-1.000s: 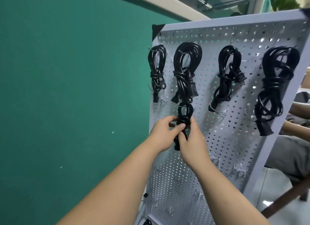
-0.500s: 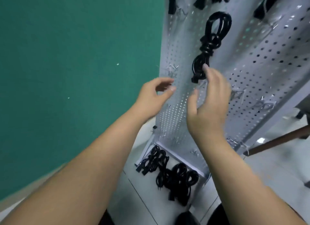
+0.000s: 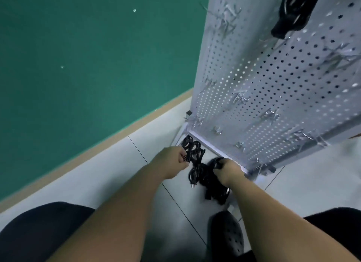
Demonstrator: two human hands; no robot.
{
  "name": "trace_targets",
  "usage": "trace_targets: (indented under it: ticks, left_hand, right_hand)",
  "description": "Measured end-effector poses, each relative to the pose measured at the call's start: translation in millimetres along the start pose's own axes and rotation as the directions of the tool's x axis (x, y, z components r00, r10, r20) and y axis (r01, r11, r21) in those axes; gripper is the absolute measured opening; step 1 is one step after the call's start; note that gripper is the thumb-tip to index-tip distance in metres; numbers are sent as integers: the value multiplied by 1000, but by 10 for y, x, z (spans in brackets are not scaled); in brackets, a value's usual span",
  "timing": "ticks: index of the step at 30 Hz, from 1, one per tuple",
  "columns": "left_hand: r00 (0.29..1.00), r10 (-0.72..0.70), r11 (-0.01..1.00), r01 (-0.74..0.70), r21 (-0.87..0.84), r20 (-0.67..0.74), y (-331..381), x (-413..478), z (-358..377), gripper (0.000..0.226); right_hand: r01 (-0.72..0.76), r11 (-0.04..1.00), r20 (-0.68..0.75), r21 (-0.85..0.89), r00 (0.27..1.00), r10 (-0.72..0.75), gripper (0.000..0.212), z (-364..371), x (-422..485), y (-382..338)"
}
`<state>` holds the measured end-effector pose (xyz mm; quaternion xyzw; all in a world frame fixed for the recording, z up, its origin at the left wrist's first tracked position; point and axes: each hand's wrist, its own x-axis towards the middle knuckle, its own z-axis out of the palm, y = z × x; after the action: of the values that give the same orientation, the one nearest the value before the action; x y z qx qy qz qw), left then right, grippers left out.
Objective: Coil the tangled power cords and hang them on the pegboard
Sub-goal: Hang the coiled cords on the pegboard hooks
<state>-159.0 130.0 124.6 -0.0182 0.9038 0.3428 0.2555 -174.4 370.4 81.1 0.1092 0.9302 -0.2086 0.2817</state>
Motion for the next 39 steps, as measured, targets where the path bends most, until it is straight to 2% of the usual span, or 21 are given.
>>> trace_targets:
  ticks: [2,5,7,10,13,18,20,25,28,31,34,37,39]
  left_hand:
    - [997,-7,998,2,68,77,-75,101,133,43]
    - [991,-21,995,7,103,134,-140,256,321,47]
    - [991,-34,998,26,61,132,-154,339,460,45]
    - [990,-36,998,41,-37,138,-143,421,686,43]
    - [989,-28,995,42,-93,146,-195,462,882,42]
    - [983,-65,992,82,-95,170,-306,499,1020,39]
    - [982,-73,992,89,-90,173,-316,524,1030,38]
    - [983,-68,994,82,-76,169,-243,563,1011,39]
    - [985,-63,990,82,-112,160,-130,573,977,38]
    - [990,-37,979,63,-195,134,43,554,929,41]
    - [995,3,939,33,-342,105,291,453,799,52]
    - [995,76,880,-33,-474,71,498,314,608,30]
    - [992,124,832,-108,-544,-8,599,231,466,33]
  right_hand:
    - [-78,997,43,21,996,77,43,165,119,139]
    - [-209,976,20,63,978,208,48,406,280,346]
    - [-305,945,20,117,952,305,55,580,347,479]
    - [-350,923,0,161,935,355,66,827,449,623]
    - [-393,903,47,176,919,391,74,1009,561,671]
    - [-514,803,91,302,854,512,63,1085,767,728]
    - [-531,780,102,331,842,530,50,1073,802,753]
    - [-558,689,36,463,788,615,33,1035,554,715]
    - [-501,659,-33,561,782,622,37,993,217,557]
    - [-340,692,-159,636,820,550,44,866,-94,293]
    - [-136,736,-299,664,853,427,50,658,-361,-13]
    - [86,759,-429,645,863,267,62,417,-575,-276]
    - [237,745,-516,624,841,165,64,256,-677,-400]
